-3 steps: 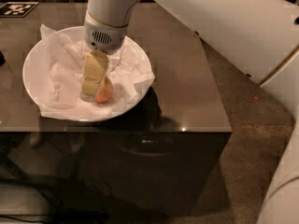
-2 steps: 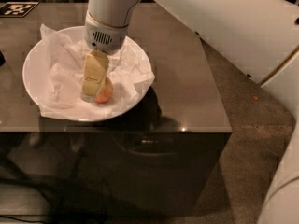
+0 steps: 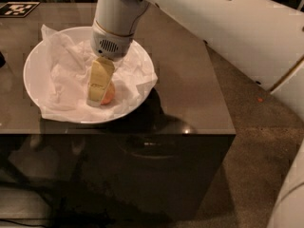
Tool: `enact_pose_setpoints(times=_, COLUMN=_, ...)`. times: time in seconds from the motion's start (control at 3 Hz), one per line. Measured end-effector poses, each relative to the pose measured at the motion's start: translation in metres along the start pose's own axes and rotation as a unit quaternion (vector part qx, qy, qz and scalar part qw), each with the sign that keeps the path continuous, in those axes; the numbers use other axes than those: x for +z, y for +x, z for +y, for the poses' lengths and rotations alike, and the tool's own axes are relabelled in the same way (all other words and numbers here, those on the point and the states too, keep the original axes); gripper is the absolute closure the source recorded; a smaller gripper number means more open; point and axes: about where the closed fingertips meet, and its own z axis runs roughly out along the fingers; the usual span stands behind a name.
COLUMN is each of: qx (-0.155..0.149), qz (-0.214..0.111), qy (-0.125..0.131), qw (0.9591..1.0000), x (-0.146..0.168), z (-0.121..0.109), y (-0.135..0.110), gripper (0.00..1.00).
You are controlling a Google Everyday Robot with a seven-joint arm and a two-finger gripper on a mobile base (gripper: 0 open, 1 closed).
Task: Pick apple from white bowl
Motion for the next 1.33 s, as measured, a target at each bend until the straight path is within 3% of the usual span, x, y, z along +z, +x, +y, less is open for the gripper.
enact_pose_setpoints(times=0.67, qx=-0.002, qz=-0.011, qy=-0.007, qw=0.9999, x=0.019, z=-0.006, y=0.006, gripper=0.0)
enact_pose_setpoints(times=1.33, qx=0.007, qz=-0.024, qy=-0.031, qw=0.9992, x=0.035, z=-0.004, y=0.003, gripper=0.0)
